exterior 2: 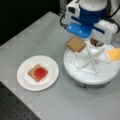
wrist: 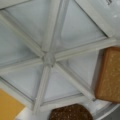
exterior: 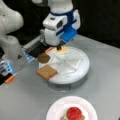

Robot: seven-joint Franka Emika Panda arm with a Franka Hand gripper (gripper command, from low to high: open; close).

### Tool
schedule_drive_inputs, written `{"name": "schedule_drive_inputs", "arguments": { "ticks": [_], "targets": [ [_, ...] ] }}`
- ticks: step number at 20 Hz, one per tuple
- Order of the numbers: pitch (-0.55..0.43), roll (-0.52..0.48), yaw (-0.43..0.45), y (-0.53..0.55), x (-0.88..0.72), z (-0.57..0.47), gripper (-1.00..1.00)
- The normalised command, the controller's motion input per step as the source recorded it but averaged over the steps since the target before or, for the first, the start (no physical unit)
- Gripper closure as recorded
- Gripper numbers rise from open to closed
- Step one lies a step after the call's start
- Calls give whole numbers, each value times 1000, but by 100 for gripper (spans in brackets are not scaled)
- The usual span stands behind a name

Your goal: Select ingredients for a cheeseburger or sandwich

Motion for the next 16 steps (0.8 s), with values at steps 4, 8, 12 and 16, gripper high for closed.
{"name": "schedule_drive_inputs", "arguments": {
  "ticks": [4,8,12,16],
  "targets": [
    [20,122,50,-17,-66,-14,-100],
    [47,216,1,-124,-81,-5,-100],
    [71,352,-1,-298,-115,-31,-100],
    [72,395,28,-384,-172,-60,-100]
  ]
}}
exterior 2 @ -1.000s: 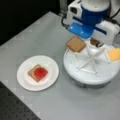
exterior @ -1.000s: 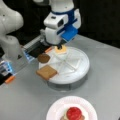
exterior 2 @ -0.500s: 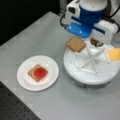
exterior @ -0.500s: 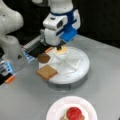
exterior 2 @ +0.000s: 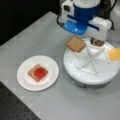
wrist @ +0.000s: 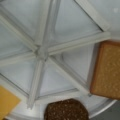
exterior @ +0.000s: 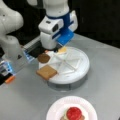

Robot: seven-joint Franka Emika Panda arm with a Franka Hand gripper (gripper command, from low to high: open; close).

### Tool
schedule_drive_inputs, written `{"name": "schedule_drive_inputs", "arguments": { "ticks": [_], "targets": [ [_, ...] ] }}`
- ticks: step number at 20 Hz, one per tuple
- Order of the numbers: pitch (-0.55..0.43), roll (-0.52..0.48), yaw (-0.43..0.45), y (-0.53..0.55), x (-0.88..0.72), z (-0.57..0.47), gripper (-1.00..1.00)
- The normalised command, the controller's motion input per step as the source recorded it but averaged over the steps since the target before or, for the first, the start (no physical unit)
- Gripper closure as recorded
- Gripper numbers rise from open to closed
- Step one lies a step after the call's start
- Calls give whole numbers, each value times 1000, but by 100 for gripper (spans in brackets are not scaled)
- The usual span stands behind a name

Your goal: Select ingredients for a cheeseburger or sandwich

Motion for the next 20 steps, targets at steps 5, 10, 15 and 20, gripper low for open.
{"name": "schedule_drive_inputs", "arguments": {
  "ticks": [5,10,15,20],
  "targets": [
    [30,396,57,-428,-212,-116,-100],
    [56,472,63,-366,-248,-174,-100],
    [114,525,-15,-221,-150,-152,-100],
    [84,529,-73,-126,-29,-116,-100]
  ]
}}
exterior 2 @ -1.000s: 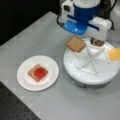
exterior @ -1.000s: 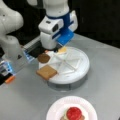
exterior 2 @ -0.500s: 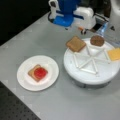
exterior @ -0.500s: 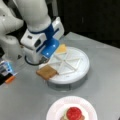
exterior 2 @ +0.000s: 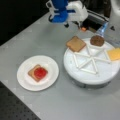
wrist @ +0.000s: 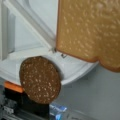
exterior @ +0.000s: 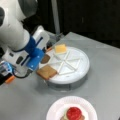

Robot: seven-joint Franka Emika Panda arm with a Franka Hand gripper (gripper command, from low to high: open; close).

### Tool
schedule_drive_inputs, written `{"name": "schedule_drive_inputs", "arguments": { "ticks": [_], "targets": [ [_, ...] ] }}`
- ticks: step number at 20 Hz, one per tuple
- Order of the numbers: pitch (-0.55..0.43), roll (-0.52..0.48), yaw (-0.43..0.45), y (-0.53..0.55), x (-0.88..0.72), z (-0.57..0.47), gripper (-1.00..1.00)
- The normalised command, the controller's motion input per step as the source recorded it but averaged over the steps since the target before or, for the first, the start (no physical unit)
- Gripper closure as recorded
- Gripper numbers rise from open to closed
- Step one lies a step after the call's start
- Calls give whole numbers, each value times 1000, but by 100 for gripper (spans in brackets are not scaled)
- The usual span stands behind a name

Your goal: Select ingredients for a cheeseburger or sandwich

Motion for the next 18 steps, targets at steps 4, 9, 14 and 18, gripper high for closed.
{"name": "schedule_drive_inputs", "arguments": {
  "ticks": [4,9,14,18],
  "targets": [
    [71,586,-92,-106,-10,-117,-100],
    [17,569,-71,-176,20,-177,-100],
    [-49,511,-62,-249,87,-169,-100],
    [-76,453,5,-231,143,-162,-100]
  ]
}}
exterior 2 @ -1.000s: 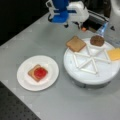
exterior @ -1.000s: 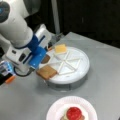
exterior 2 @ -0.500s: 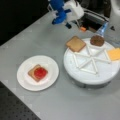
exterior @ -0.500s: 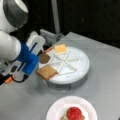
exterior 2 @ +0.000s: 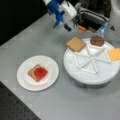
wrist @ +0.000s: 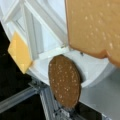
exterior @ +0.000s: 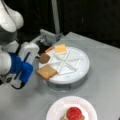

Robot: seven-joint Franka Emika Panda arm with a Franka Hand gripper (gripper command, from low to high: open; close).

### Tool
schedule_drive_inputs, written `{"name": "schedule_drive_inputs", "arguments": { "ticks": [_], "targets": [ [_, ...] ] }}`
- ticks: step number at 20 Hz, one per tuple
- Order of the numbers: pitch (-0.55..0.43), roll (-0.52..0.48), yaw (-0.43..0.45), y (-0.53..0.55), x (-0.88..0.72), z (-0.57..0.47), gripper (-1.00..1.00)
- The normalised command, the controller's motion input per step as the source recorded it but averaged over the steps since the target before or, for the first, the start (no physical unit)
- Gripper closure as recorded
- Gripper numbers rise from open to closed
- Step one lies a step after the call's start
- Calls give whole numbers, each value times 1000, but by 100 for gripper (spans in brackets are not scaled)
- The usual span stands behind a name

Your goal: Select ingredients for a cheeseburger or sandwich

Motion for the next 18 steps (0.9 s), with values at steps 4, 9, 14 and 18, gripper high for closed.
{"name": "schedule_drive_inputs", "arguments": {
  "ticks": [4,9,14,18],
  "targets": [
    [-99,428,70,-193,205,-192,-100],
    [-93,395,122,-225,233,-228,-100],
    [-79,393,136,-318,238,-244,-100],
    [-71,434,127,-340,231,-202,-100]
  ]
}}
